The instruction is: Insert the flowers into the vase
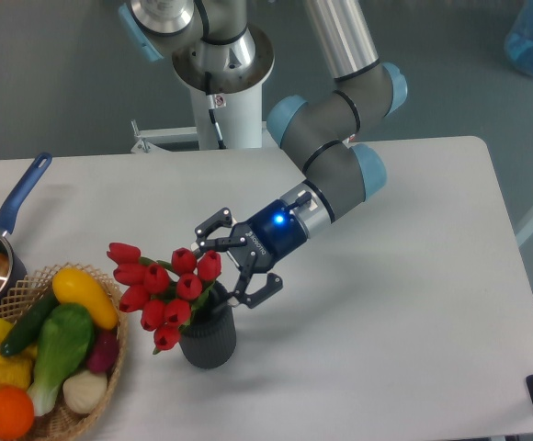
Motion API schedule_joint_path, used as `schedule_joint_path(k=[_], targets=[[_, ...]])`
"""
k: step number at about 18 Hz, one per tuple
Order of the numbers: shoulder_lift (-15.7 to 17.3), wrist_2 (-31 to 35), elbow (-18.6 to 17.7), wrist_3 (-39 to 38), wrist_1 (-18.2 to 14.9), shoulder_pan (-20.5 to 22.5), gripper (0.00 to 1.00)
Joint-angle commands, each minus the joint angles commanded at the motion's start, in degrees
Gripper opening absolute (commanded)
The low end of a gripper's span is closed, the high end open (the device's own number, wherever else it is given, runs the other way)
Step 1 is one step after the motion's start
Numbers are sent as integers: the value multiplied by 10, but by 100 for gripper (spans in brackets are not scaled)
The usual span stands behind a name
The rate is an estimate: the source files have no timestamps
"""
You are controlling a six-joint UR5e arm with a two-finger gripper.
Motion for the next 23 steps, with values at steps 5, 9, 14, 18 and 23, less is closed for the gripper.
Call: schedule_joint_path(k=[5, 9, 14, 18, 23], targets=[[4, 21, 4, 0, 0, 49, 100], [20, 46, 13, -6, 0, 99, 100], [26, 143, 46, -18, -1, 149, 100], [29, 261, 85, -17, 1, 171, 100], [28, 410, 115, -3, -1, 195, 100]])
